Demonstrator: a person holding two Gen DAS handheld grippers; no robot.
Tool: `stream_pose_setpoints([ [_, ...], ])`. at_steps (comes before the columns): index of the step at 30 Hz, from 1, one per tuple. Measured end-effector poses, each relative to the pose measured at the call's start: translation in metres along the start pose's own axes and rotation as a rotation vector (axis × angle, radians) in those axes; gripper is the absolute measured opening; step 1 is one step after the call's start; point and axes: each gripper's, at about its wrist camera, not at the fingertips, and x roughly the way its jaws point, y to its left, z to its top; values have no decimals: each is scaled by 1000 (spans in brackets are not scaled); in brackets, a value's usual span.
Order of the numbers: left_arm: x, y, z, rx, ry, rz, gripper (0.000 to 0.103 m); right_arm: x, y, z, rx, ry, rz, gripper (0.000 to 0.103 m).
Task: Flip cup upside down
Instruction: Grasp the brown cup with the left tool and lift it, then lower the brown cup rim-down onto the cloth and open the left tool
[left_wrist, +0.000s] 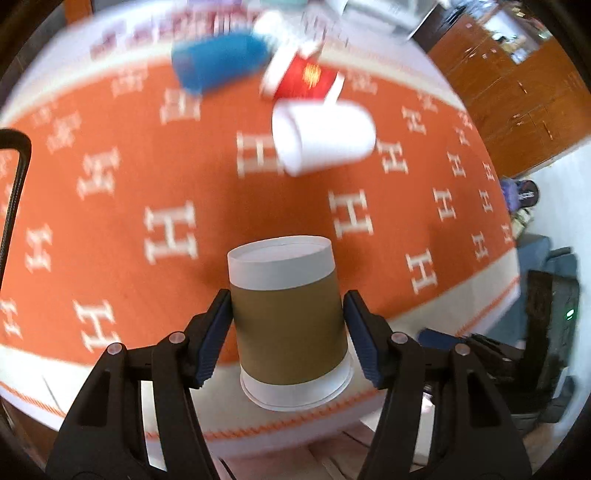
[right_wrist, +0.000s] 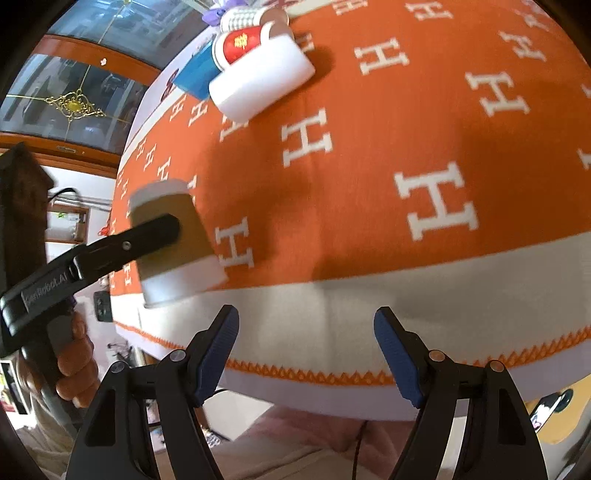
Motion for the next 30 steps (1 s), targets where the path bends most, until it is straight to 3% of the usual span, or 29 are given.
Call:
stream_pose_setpoints([
  [5, -1, -12, -19, 106, -274, 134, 58, -1, -1, -3, -4, -6, -10, 77],
  [11, 8, -22, -50, 181, -394, 193, 59, -3, -6, -15, -43, 0, -47, 77],
  [19, 19, -18, -77, 126, -332, 129, 60, -5, -10, -26, -70, -3, -53, 77],
  [21, 20, -17, -81, 112, -320, 135, 65, -5, -10, -27, -77, -1, -50, 77],
  [23, 19, -17, -84, 104, -327, 150, 82, -5, -10, -28, -82, 0, -45, 77],
  [25, 16, -17, -85, 106, -342, 164, 88, -7, -10, -31, -87, -1, -46, 77],
  [30, 7, -18, -87, 107, -345, 177, 91, -9, -8, -34, -96, -6, -52, 77],
])
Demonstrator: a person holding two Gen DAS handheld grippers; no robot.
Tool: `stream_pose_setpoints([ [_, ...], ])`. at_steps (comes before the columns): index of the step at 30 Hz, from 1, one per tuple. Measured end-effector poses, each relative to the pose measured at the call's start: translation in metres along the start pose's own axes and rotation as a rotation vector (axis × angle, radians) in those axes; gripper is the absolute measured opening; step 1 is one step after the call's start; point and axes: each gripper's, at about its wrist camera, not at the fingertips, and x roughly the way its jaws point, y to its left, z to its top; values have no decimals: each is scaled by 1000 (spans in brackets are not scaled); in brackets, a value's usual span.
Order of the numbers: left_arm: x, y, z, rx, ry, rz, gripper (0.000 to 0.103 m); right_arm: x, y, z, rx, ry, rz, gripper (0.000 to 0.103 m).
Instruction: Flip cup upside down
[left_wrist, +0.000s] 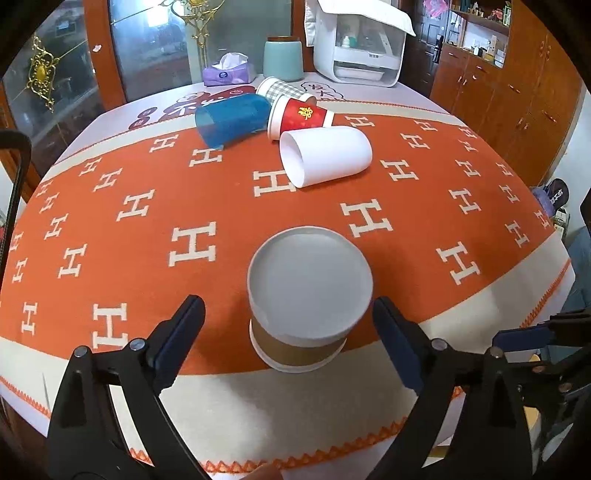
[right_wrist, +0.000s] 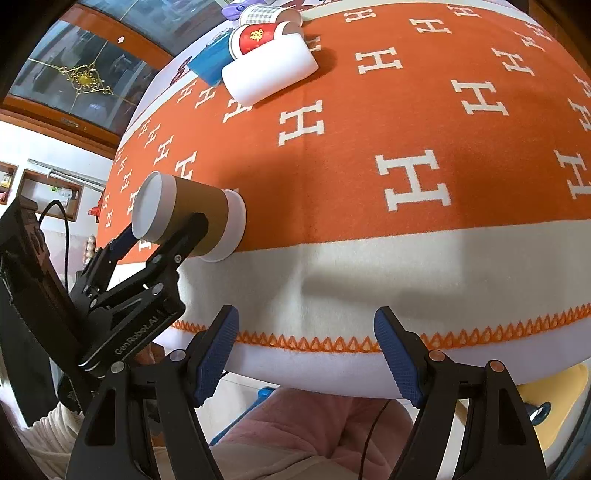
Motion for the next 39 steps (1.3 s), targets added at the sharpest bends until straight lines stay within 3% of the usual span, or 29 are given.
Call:
stream_pose_setpoints([
  [16, -38, 10, -14, -45, 39, 6, 91, -2, 11, -11, -35, -25, -26, 77],
  [23, -48, 19, -22, -57, 104, 59, 92, -12, 24, -9, -58, -66, -65, 77],
  [28, -64, 32, -17, -92, 109, 97, 92, -38, 46, -11, -126, -165, -113, 77],
  [39, -138, 42, 35, -129, 6, 164, 92, -121, 112, -10, -227, -402, -124, 78],
])
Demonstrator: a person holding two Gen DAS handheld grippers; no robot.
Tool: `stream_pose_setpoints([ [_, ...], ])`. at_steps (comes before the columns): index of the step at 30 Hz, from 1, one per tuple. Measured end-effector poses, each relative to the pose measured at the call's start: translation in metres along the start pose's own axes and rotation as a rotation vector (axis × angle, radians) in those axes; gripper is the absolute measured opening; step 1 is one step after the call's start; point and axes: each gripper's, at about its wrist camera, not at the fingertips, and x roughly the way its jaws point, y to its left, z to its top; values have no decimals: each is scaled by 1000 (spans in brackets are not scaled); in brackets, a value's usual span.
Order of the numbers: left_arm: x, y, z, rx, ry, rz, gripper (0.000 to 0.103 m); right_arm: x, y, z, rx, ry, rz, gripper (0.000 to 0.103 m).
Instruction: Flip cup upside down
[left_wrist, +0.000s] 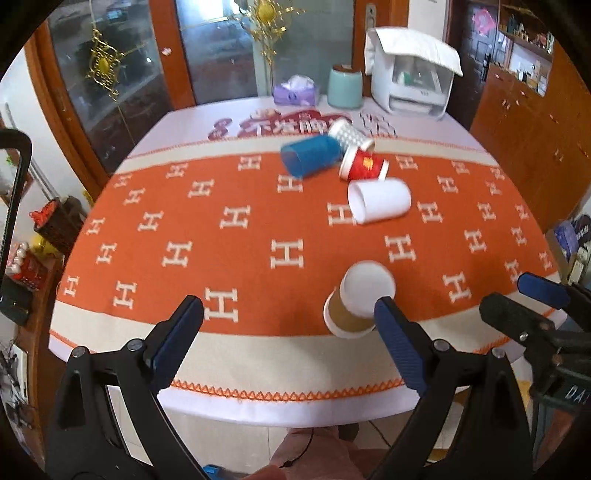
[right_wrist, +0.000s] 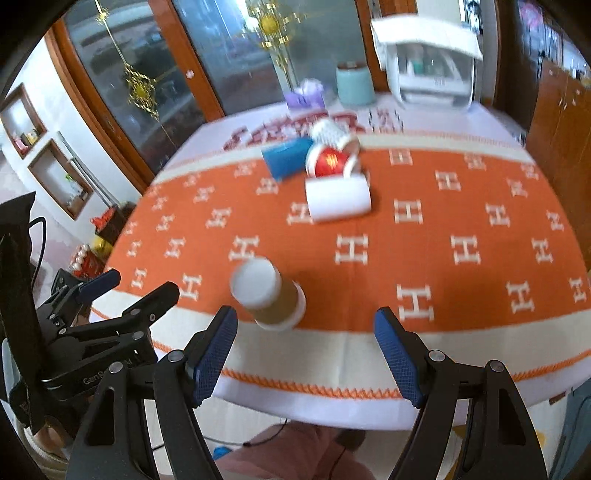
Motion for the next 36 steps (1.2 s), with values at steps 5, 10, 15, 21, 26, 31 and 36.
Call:
stream_pose_setpoints([
  [5, -22, 1, 17, -38, -25, 8, 92, -28, 7, 13, 38, -62, -2, 80],
  [10, -33, -3, 22, -42, -33, 8, 93, -45, 15, 18, 27, -112, -35, 84],
  [15, -33, -8, 23, -25, -24, 17, 93, -45, 16, 18, 36, -108, -41, 85],
  [21, -26, -8, 24, -33, -4, 18, 92, -35, 12, 19, 45, -91, -39, 85],
  [26, -22, -9, 25, -38, 4, 14, 92, -35, 12, 20, 46, -90, -38, 85],
  [31, -21, -8, 24, -37, 8, 13, 92, -29, 7, 18, 55, -86, -45, 85],
  [36, -20, -7, 24, -36, 9, 13, 92, -27, 5, 16, 59, -80, -47, 85],
])
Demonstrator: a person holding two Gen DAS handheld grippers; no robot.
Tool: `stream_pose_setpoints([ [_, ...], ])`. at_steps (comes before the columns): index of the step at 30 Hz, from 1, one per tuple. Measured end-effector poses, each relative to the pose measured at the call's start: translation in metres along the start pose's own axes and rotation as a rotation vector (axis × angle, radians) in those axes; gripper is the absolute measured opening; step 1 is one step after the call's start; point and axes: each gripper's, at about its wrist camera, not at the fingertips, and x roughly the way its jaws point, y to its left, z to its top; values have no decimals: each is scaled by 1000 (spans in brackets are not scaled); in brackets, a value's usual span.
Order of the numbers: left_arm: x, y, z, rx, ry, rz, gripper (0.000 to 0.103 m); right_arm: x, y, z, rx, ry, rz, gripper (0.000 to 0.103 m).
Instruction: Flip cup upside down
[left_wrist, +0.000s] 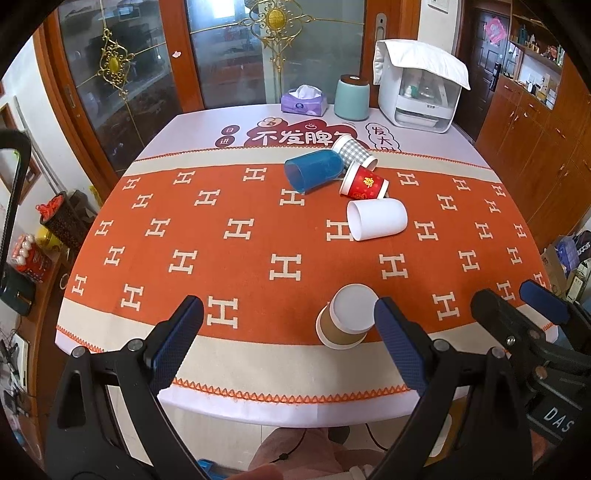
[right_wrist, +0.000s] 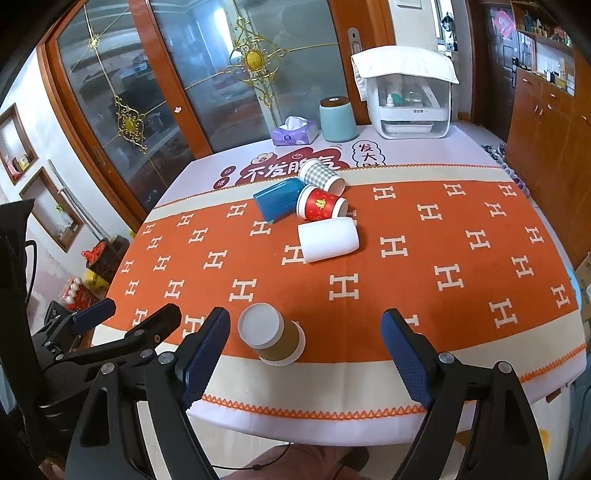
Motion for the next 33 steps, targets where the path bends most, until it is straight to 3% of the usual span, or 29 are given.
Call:
stream_pose_setpoints([
  [33, 5, 8, -1, -7, 17, 3, 92, 5, 1, -2, 1, 10, 4, 85],
])
